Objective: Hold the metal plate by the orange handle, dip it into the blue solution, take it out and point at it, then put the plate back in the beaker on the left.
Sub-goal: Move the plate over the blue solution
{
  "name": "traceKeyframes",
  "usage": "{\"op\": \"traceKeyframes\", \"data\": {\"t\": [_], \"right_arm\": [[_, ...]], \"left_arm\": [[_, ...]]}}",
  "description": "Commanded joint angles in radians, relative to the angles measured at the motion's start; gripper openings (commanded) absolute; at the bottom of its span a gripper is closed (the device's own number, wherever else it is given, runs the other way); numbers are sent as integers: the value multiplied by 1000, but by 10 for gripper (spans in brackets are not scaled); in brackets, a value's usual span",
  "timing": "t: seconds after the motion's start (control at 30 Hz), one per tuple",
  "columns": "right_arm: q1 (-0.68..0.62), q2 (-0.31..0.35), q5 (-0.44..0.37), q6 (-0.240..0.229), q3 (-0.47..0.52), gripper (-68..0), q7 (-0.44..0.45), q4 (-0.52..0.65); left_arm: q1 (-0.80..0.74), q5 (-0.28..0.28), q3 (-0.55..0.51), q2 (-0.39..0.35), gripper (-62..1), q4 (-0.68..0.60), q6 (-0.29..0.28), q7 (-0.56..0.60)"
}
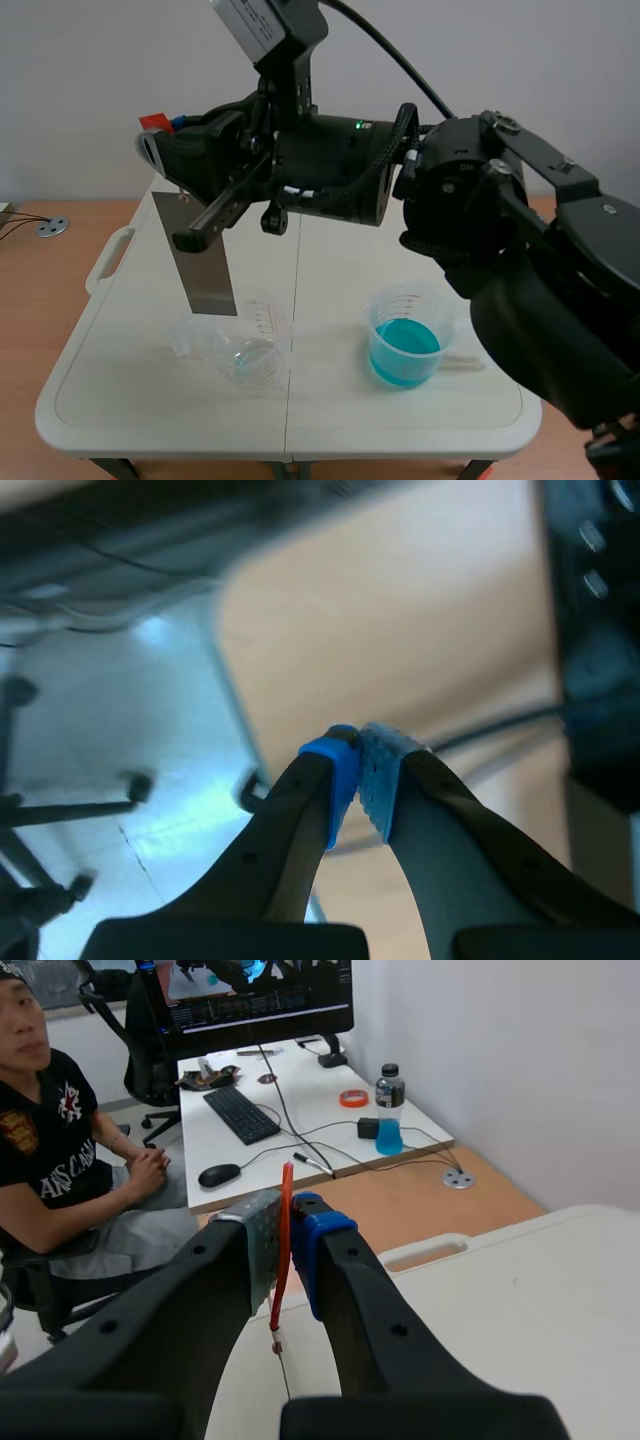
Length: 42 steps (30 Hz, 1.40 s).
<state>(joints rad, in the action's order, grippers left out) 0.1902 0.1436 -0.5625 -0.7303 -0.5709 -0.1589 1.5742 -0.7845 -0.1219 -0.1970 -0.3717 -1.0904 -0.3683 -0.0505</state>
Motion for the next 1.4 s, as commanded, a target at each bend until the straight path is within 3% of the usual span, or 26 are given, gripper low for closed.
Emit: {"op": "traceKeyframes", "data": {"t": [0.0, 0.33, 0.63, 0.9, 1.13, 1.37], "right_arm": [[3, 6, 2, -15, 14, -662, 18, 39], [-58, 53, 18, -14, 92, -662, 14, 212], [-141, 95, 18, -11, 210, -662, 16, 347], [-214, 122, 17, -11, 341, -662, 22, 395], [-251, 168, 17, -12, 446, -662, 48, 395], [-283, 212, 15, -12, 535, -662, 86, 395]], "left_arm": [[-10, -16, -47, -9, -588, -39, -1, 9], [-10, -45, -301, -12, -588, -233, 0, 13], [-10, -54, -443, -19, -588, -439, -2, 118], [-9, -121, -445, -74, -588, -527, -6, 159], [63, -134, -427, -142, -588, -552, -120, 175], [192, -122, -273, -209, -588, -552, -216, 163]]}}
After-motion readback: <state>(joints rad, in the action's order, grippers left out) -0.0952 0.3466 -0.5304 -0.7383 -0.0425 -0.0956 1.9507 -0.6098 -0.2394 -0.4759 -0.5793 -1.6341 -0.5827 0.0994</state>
